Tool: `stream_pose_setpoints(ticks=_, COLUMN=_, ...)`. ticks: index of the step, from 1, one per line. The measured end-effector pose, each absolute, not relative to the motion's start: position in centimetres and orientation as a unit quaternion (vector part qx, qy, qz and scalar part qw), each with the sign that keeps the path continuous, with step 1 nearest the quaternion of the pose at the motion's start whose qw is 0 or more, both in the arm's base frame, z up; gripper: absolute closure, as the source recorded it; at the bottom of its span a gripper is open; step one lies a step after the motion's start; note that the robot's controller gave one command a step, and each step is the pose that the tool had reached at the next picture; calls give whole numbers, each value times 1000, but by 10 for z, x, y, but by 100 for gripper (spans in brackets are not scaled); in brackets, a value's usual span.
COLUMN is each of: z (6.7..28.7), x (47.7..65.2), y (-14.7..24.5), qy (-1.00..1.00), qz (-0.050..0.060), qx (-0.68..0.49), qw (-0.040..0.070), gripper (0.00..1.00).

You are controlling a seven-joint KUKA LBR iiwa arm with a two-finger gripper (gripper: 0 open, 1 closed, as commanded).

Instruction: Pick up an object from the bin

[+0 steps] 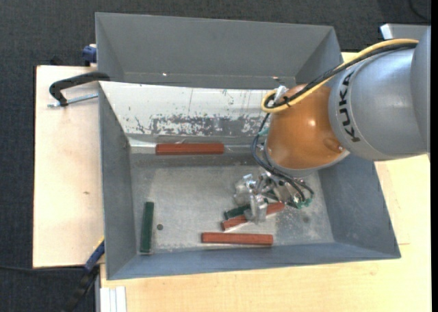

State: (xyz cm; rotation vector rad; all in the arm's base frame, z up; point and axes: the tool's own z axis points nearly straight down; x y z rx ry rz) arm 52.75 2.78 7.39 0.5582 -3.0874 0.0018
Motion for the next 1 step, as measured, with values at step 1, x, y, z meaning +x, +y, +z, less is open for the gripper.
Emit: stream_pose_setpoints(ticks=1, z=74, x=528, y=28, qy=-984, qz=1, qx=178, qw=2, gripper=100)
